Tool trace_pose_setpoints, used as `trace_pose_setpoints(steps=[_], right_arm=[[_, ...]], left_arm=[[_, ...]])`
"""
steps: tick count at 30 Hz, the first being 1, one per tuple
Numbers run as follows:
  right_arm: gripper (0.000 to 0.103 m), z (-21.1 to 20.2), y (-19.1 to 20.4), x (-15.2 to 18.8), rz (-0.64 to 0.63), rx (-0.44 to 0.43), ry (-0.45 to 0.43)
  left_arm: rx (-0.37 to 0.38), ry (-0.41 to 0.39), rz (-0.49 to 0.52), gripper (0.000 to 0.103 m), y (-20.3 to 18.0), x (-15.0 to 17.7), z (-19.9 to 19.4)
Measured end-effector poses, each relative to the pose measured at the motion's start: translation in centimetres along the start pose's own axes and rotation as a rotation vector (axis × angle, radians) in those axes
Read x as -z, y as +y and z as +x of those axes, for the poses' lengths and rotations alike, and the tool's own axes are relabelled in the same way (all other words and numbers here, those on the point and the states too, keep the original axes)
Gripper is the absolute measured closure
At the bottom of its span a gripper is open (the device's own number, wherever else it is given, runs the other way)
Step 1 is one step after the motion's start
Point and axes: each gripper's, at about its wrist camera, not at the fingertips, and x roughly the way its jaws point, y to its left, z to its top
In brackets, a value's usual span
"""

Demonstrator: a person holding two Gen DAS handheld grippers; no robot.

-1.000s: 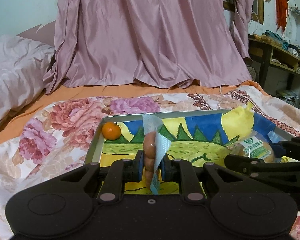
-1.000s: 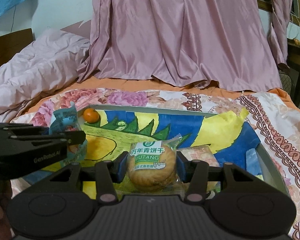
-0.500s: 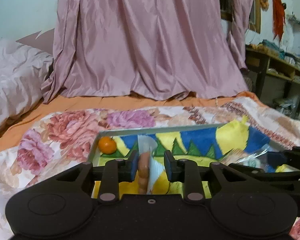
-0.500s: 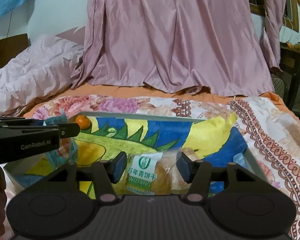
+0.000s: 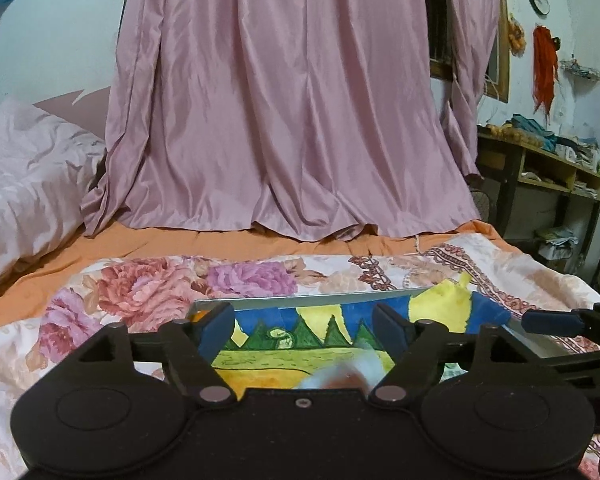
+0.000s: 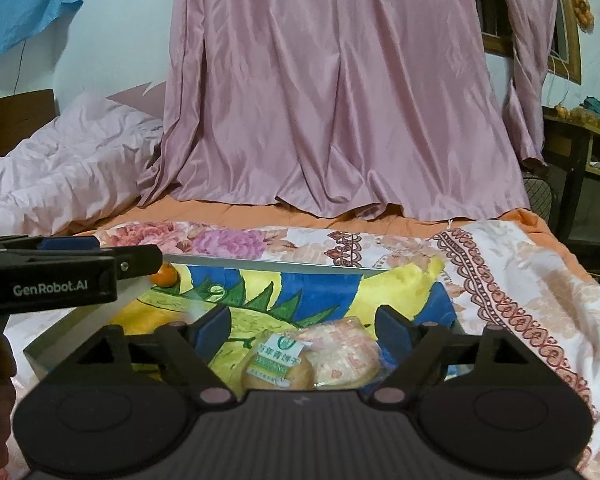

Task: Organize snacks
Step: 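Lower both packs into the tray and open both tools, then move both open tools back from the tray toward the remaining snacks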

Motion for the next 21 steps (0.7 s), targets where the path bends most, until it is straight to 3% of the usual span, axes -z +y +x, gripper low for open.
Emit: trace_pose_setpoints(steps=[4, 7, 12, 21], right_arm=[[0.016, -1.7, -0.1, 0.4, -0.003, 0.005, -0.004], [0.011, -3.6, -0.2, 0.9, 0.006, -0.018, -0.017], [0.001, -6.9, 0.3, 2.0, 0.004, -0.029, -0.029], [0.000, -11.4, 1.2, 4.4, 0.028, -0.071, -0.021]], left_arm=[[-0.017, -0.002, 0.028, 0.017, -0.2, 0.5, -1.7], [-0.028, -0.002, 0.004, 0.001, 0.1, 1.0, -3.6], [-0.007, 0.030, -0.028, 0.001, 0.5, 2.1, -6.7], [-0.024, 0.070, -0.038, 0.001, 0.9, 4.5, -12.3]])
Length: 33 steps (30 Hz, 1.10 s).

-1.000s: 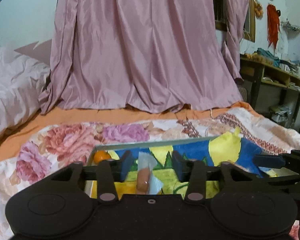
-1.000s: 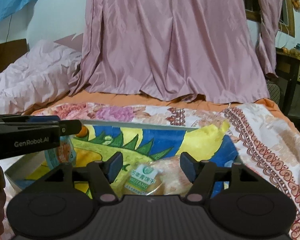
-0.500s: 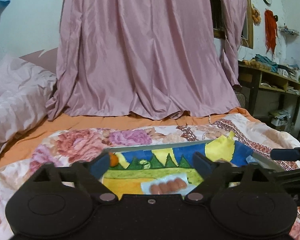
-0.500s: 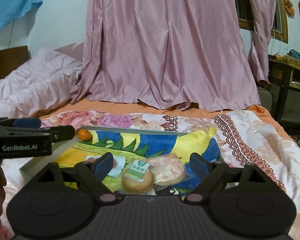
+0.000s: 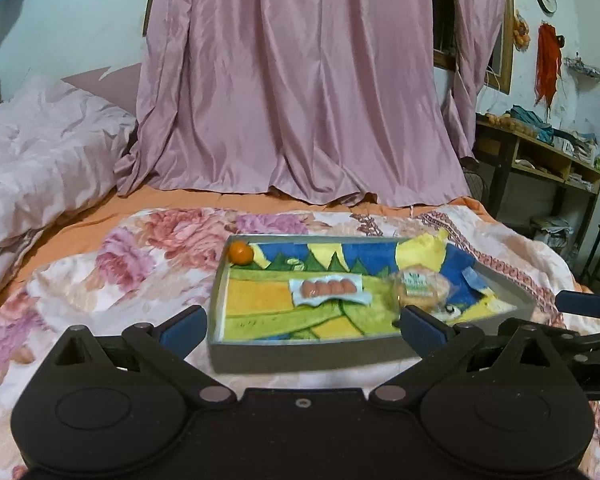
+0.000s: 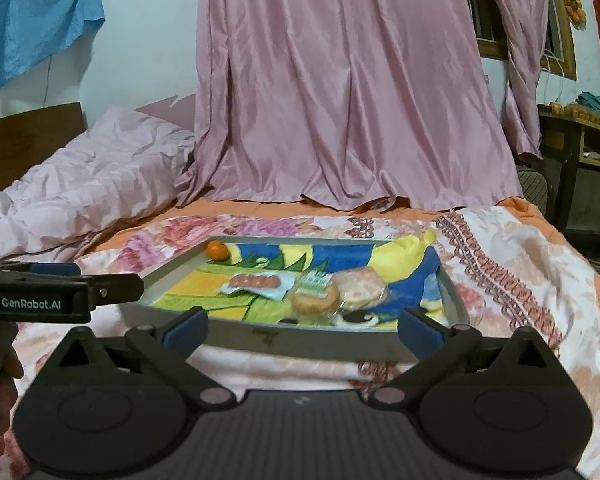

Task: Organize snacks
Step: 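Move both open tools back from the tray toward the remaining snacks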

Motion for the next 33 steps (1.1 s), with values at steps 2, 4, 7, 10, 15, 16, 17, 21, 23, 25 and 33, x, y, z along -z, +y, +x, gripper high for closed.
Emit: trace_pose_setpoints(steps=[2, 4, 7, 10, 15, 16, 17, 21, 23, 25, 33], right_arm=[[0.000, -0.9, 0.2, 0.5, 0.013, -0.001, 0.001], [0.000, -1.8, 0.3, 1.2, 0.030, -0.006, 0.005], [0.000, -3.2, 0.4, 2.4, 0.065, -0.018, 0.019], [0.000, -4.7, 0.5, 3.7, 0.090, -0.030, 0.032], [0.000, -6.6, 0.5, 6.1, 0.127, -0.054, 0.060], [0.000, -6.8, 0.4, 6.4, 0.135, -0.057, 0.064], [0.000, -7.0, 0.3, 6.8, 0.146, -0.062, 0.066], [0.000, -7.7, -0.5, 7.8, 0.183, -0.054, 0.069], [0.000, -8.2, -0.6, 8.1, 0.196, -0.052, 0.068], [0.000, -8.8, -0.4, 8.4, 0.191, -0.063, 0.067], [0.000, -8.1, 0.2, 9.5, 0.185, -0.055, 0.114]], left_arm=[[-0.010, 0.004, 0.008, 0.001, 0.1, 0.5, -1.0], [-0.015, 0.010, 0.015, 0.001, 0.2, 1.1, -2.0], [-0.020, 0.013, 0.025, 0.001, 0.4, 2.3, -3.9], [-0.021, 0.019, 0.035, 0.001, 0.5, 3.9, -5.7], [-0.042, 0.026, 0.061, 0.001, 0.6, 7.4, -8.8], [-0.051, 0.027, 0.072, 0.001, 0.5, 8.2, -9.2], [-0.053, 0.033, 0.087, 0.001, 0.3, 8.9, -9.6], [-0.054, 0.037, 0.127, 0.001, -0.4, 10.1, -10.8], [-0.038, 0.042, 0.115, 0.001, -0.4, 10.8, -11.2], [-0.039, 0.068, 0.115, 0.001, -0.4, 12.0, -11.1], [-0.013, 0.135, 0.156, 0.001, -1.5, 13.7, -9.2]])
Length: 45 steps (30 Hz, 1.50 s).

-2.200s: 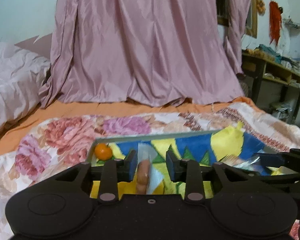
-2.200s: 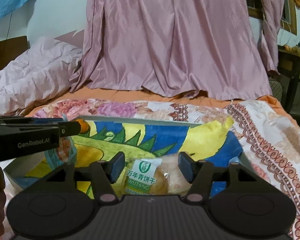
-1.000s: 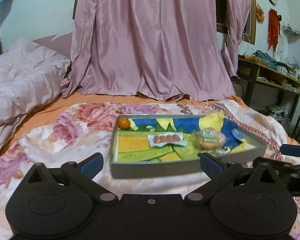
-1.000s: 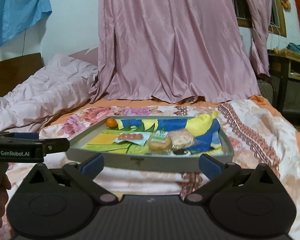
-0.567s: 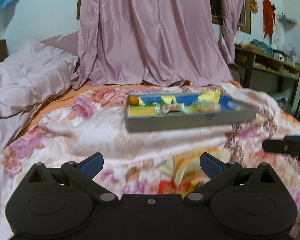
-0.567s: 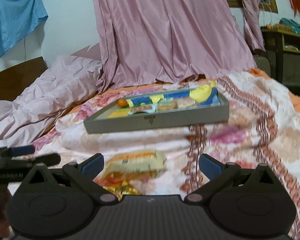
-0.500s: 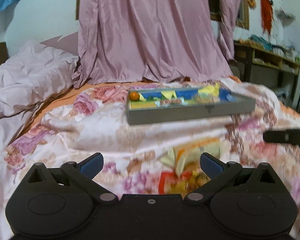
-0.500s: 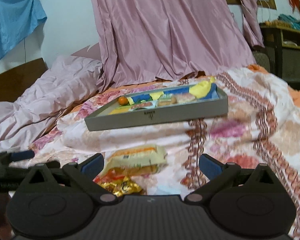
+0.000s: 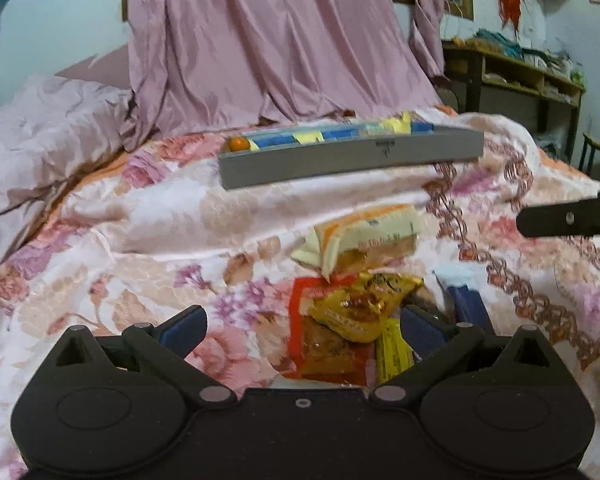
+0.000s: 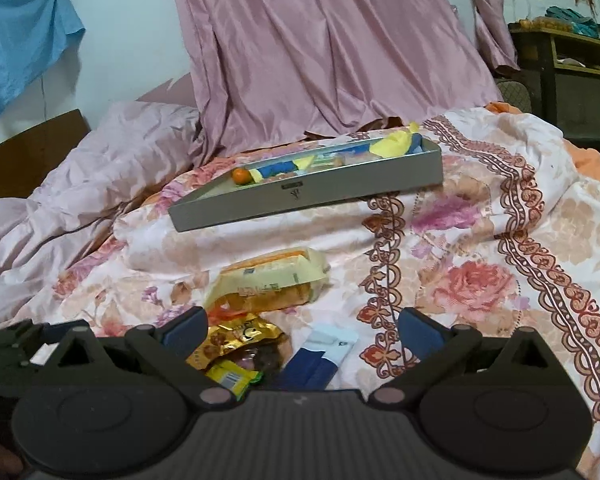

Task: Organize snacks
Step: 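Move both open tools back from the tray toward the remaining snacks, then lower the left tool onto the yellow duck-neck snack bag and close it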

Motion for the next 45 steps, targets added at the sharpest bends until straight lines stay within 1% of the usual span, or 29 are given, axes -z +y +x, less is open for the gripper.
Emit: trace_pose_setpoints(steps=[3, 7, 10, 13, 18, 23, 30, 35, 38, 40, 42, 45], right_arm=[[0.000, 0.4, -0.3, 0.2, 0.018, 0.005, 0.007], [0.000, 0.6, -0.5, 0.3, 0.022, 0.013, 0.019], [0.000, 0.7, -0.6, 0.3, 0.030, 0.022, 0.024], [0.000, 0.9, -0.8, 0.3, 0.043, 0.023, 0.030], [0.000, 0.8, -0.9, 0.3, 0.045, 0.034, 0.028], [0.000, 1.0, -0.9, 0.4, 0.038, 0.039, 0.036], [0.000, 1.1, -1.3, 0.3, 0.060, 0.054, 0.036], [0.000, 1.1, -1.6, 0.3, 0.076, 0.057, 0.036], [0.000, 1.3, -1.8, 0.2, 0.085, 0.056, 0.043], [0.000, 1.4, -1.9, 0.2, 0.093, 0.054, 0.045], [0.000, 1.4, -1.9, 0.2, 0.096, 0.052, 0.045], [0.000, 1.5, -2.0, 0.2, 0.096, 0.051, 0.046]], left_arm=[[0.013, 0.014, 0.001, 0.001, -0.3, -0.1, 1.0], [0.007, 0.031, -0.018, 0.001, -0.3, -0.2, 2.0], [0.022, 0.029, -0.029, 0.001, -0.3, -0.5, 2.4], [0.025, 0.028, 0.004, 0.001, -0.8, -1.0, 3.4], [0.073, 0.045, 0.017, 0.001, -1.5, -1.3, 4.7], [0.090, 0.048, 0.068, 0.001, -2.7, -1.4, 5.7], [0.110, 0.064, 0.059, 0.001, -2.6, -1.7, 7.2], [0.109, 0.091, 0.034, 0.001, -2.0, -1.7, 8.9], [0.107, 0.103, 0.023, 0.003, -1.7, -1.7, 9.8], [0.123, 0.108, 0.022, 0.003, -1.7, -1.6, 10.3], [0.151, 0.119, 0.037, 0.009, -1.9, -1.6, 10.9], [0.174, 0.124, 0.051, 0.009, -2.1, -1.5, 11.5]])
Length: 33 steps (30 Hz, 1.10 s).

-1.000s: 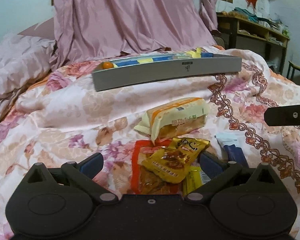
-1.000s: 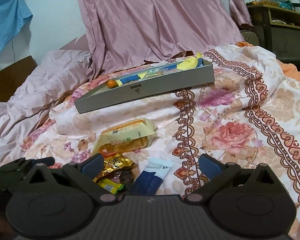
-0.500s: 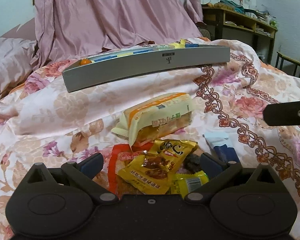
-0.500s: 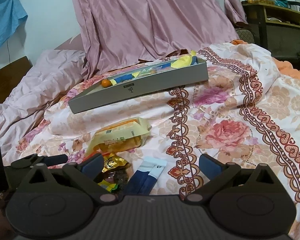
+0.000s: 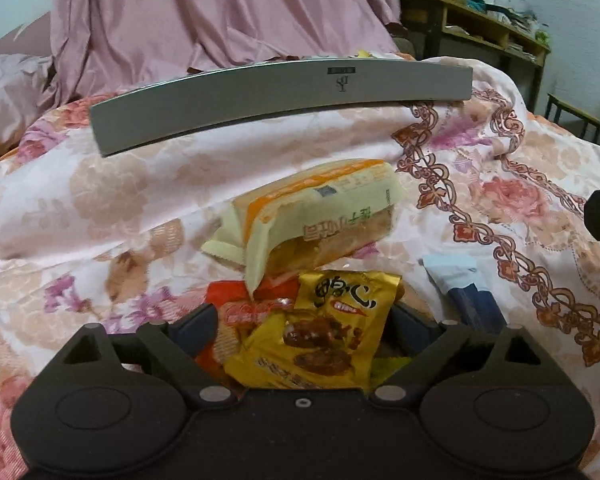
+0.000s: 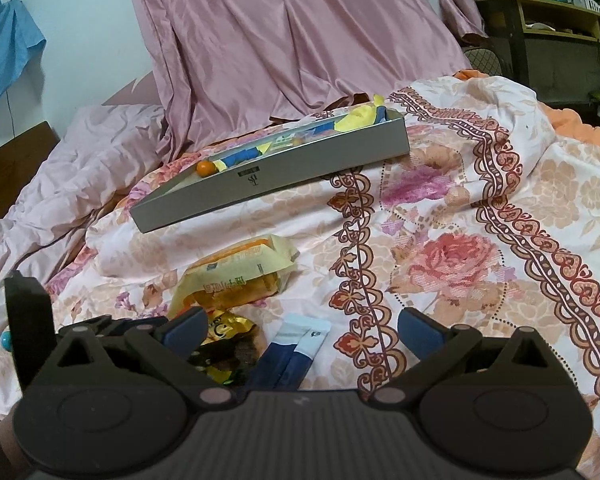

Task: Organize snacks
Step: 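Lower the left tool onto the yellow duck-neck snack bag and close it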

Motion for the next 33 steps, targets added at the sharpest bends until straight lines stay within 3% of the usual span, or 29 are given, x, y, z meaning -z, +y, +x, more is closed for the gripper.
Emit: trace_pose_setpoints(steps=[8, 11, 13, 17, 26, 28, 30, 33], right_arm=[[0.000, 0.4, 0.2, 0.1, 0.004, 0.000, 0.009], [0.000, 0.4, 0.1, 0.1, 0.005, 0.000, 0.011], [0.000, 0.4, 0.2, 0.2, 0.003, -0.001, 0.013], [0.000, 0.4, 0.2, 0.2, 0.000, 0.000, 0.013], [0.000, 0.4, 0.2, 0.2, -0.002, -0.002, 0.011], [0.000, 0.4, 0.2, 0.2, 0.000, -0.005, 0.010], [0.000, 0.4, 0.3, 0.1, -0.005, -0.006, 0.012], [0.000, 0.3, 0.3, 0.1, -0.011, -0.002, 0.010]], left_arm=[[0.034, 0.012, 0.019, 0.012, -0.1, -0.2, 1.0], [0.045, -0.004, 0.053, 0.023, -0.6, -0.2, 0.7], [0.069, -0.013, 0.086, 0.041, -1.1, -0.2, 0.4], [0.061, -0.020, 0.104, 0.051, -1.5, -0.3, 0.3], [0.048, 0.029, 0.120, 0.051, -2.0, -0.2, -0.2], [0.040, 0.043, 0.130, 0.048, -2.2, 0.1, -0.4], [0.002, 0.060, 0.123, 0.038, -2.2, 0.4, 0.0], [0.010, 0.052, 0.099, 0.039, -1.8, 0.5, -0.1]])
